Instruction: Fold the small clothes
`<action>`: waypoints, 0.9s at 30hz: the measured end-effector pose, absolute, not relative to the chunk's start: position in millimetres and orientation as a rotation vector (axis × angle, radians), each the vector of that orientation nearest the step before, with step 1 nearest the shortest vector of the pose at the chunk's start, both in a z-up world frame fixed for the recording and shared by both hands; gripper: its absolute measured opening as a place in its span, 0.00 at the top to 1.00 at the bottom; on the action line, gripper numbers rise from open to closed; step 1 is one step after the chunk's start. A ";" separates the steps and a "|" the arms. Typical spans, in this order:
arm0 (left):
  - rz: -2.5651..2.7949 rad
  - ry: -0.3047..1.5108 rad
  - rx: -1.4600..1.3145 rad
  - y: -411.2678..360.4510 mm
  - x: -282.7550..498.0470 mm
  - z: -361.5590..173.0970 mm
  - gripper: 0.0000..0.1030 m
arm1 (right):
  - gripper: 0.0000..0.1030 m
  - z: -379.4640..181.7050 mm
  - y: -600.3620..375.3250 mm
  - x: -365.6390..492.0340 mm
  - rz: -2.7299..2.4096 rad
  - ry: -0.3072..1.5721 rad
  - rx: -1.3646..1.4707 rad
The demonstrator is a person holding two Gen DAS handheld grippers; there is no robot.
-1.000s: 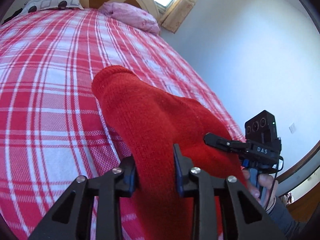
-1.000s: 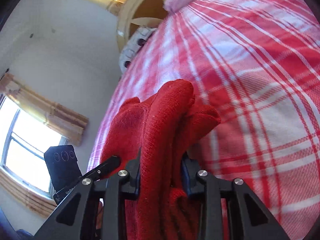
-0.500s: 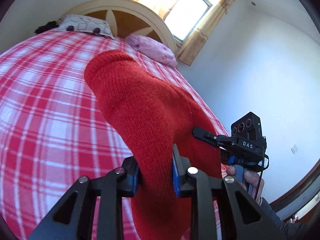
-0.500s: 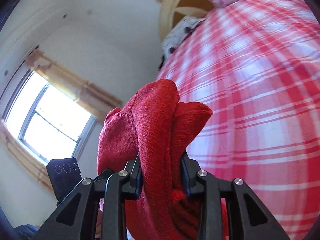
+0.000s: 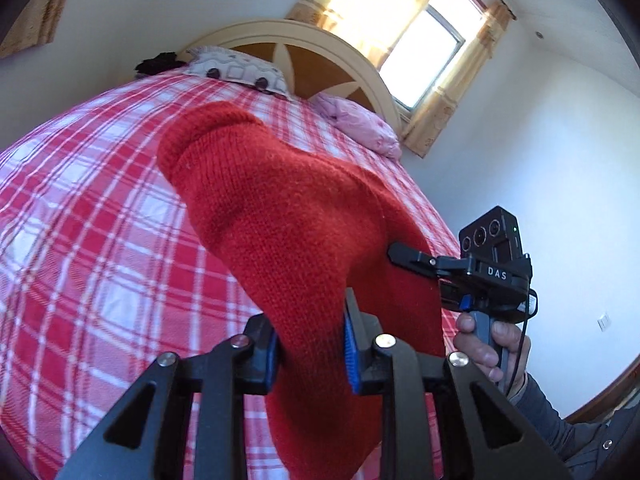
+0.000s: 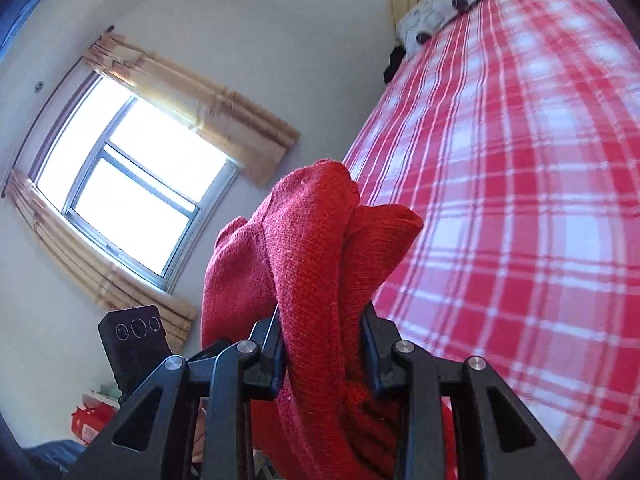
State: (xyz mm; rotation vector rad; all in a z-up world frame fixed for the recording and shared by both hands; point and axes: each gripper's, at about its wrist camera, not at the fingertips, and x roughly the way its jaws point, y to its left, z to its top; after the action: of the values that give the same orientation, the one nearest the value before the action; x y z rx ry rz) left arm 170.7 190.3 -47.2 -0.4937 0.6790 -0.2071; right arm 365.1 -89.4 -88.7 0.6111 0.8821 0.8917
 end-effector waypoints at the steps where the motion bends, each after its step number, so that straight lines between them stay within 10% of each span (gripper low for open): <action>1: -0.193 0.688 -0.505 199.0 170.4 -49.8 0.74 | 0.69 -93.9 -79.4 366.7 0.897 0.900 0.613; 14: -0.073 0.853 -0.706 284.0 234.2 -156.0 0.69 | 0.66 -189.9 -23.9 434.9 0.738 1.103 0.640; 22: -0.073 0.803 -0.731 271.3 188.3 -147.3 0.27 | 0.40 -185.0 -59.8 403.7 0.829 1.141 0.652; 27: -0.148 0.863 -0.808 244.0 155.4 -164.2 0.22 | 0.35 -197.1 -76.1 365.0 0.892 1.194 0.644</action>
State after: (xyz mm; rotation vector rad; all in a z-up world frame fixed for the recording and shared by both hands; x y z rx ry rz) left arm 155.4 244.0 -164.2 -0.8075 0.8632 -0.1484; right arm 365.0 -76.1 -197.1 0.6442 1.1944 0.8915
